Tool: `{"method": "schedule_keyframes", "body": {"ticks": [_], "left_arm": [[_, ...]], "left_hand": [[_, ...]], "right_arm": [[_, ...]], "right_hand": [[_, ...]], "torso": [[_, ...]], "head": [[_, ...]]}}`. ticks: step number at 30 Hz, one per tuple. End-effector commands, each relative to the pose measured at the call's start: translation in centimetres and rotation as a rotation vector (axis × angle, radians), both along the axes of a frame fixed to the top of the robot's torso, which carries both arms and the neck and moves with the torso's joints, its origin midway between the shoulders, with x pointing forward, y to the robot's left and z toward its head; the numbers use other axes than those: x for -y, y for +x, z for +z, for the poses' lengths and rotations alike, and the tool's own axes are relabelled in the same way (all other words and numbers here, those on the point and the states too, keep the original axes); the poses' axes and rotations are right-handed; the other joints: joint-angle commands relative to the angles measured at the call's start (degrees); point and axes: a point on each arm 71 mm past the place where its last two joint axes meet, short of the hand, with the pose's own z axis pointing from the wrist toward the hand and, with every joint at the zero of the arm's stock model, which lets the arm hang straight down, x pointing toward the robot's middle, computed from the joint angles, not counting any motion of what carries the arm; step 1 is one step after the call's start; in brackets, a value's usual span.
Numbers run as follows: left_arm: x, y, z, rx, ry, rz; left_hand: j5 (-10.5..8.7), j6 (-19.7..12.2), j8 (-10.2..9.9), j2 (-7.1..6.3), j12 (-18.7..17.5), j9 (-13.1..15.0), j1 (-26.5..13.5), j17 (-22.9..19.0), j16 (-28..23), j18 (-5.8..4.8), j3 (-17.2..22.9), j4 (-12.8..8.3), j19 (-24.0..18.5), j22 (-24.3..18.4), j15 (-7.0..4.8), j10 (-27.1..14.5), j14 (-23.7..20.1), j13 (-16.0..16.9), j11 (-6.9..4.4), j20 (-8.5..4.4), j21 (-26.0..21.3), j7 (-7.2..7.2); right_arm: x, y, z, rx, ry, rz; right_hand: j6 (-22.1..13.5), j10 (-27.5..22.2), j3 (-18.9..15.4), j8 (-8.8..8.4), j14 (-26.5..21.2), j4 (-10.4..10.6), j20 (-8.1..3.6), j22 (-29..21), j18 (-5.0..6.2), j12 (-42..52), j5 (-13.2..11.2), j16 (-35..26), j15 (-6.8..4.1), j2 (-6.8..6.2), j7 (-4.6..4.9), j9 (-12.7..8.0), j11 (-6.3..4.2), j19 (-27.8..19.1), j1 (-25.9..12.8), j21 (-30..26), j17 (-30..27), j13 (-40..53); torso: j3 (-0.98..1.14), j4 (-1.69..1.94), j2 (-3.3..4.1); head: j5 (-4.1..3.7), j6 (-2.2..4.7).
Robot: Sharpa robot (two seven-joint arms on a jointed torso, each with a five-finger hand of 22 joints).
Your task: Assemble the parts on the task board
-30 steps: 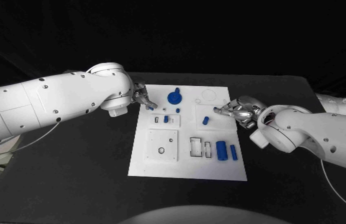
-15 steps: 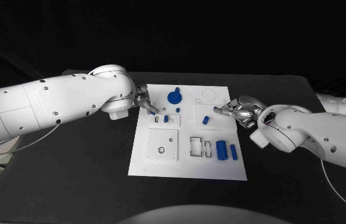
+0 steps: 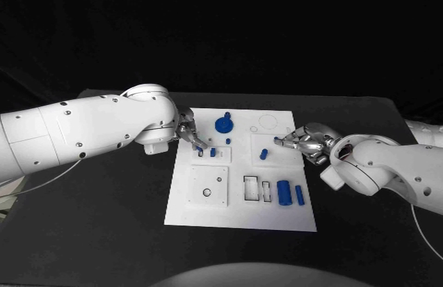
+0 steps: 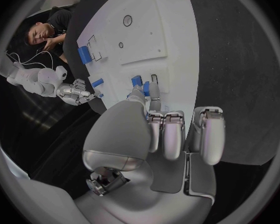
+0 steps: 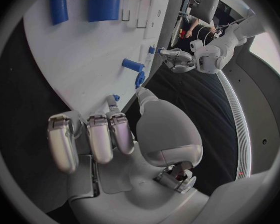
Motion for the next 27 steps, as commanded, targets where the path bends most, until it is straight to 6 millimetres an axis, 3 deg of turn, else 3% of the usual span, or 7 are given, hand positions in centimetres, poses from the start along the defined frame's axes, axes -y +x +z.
{"method": "schedule_keyframes", "body": {"ticks": [1,27], "left_arm": [[-0.31,-0.17,-0.28,-0.041,0.06,0.03],[-0.27,-0.11,-0.76,-0.073,0.107,0.02]], "left_hand": [[0.3,0.12,0.35,1.98,-0.39,0.07,2.52,15.09,0.14,-0.86,0.41,-0.04,5.93,15.09,-0.41,5.93,6.08,13.38,-0.35,0.48,0.14,-0.25],[0.38,0.08,0.31,2.08,-0.39,0.02,2.51,15.09,0.14,-0.86,0.6,-0.04,5.93,15.09,-0.4,5.93,6.08,13.38,-0.32,0.52,0.14,-0.22]], "right_arm": [[-0.13,-0.06,-0.04,0.0,-0.005,0.012],[-0.13,-0.08,-0.02,0.001,-0.004,0.012]], "right_hand": [[-0.24,5.9,-0.3,0.29,6.08,0.0,0.35,15.08,-0.38,0.16,-0.21,0.23,0.5,0.55,0.43,-0.07,0.35,5.9,0.03,0.26,15.08,15.09],[-0.24,5.9,-0.39,0.33,6.08,0.0,0.37,15.08,-0.38,0.16,-0.16,0.23,0.52,0.57,0.44,-0.1,0.37,5.9,0.08,0.26,15.08,15.09]], "torso": [[0.02,0.01,-0.02],[0.03,0.04,-0.02]], "head": [[0.04,-0.07],[0.15,-0.35]]}}
